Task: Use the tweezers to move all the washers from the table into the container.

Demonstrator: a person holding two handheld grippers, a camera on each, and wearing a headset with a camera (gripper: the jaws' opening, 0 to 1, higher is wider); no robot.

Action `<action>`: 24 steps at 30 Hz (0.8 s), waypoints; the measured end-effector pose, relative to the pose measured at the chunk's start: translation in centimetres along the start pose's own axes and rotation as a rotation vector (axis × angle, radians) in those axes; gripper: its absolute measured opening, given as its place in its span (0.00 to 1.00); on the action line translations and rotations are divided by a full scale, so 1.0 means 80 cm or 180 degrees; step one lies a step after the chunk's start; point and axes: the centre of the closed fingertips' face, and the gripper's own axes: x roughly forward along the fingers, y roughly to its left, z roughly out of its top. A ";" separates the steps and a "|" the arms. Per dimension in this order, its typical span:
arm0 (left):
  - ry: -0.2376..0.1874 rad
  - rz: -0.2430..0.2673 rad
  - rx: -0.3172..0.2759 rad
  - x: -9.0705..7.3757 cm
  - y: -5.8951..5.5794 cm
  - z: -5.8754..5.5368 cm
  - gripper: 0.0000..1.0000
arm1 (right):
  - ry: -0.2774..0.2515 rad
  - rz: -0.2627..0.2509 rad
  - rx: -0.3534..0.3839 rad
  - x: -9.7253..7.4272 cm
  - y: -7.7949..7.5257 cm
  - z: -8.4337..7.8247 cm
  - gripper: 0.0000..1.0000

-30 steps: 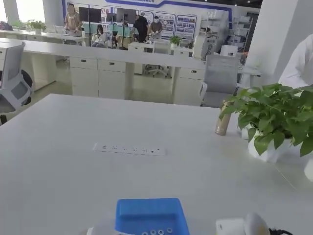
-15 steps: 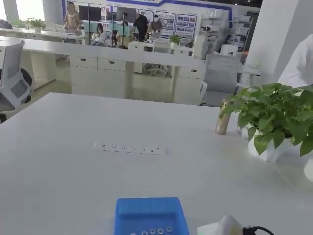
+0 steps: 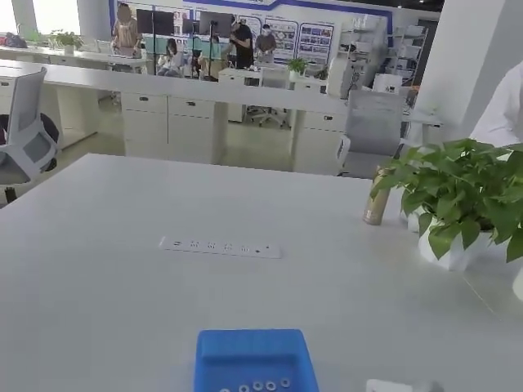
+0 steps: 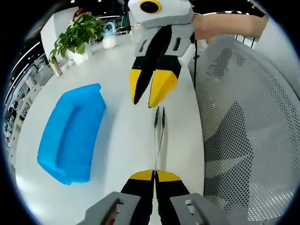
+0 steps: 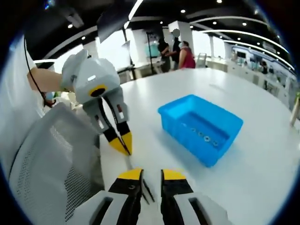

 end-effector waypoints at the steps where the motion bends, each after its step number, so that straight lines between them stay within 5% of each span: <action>1: 0.0023 -0.0019 -0.0014 0.000 0.000 0.001 0.00 | -0.0079 -0.0108 0.0001 -0.009 -0.003 0.004 0.12; 9: 0.0274 -0.0096 -0.0056 0.001 0.000 -0.001 0.00 | -0.0583 -0.0831 0.0244 -0.102 -0.013 0.013 0.27; 24: 0.0522 -0.0194 -0.0259 -0.005 -0.007 -0.008 0.00 | -0.0884 -0.1079 0.0128 -0.150 0.003 0.045 0.42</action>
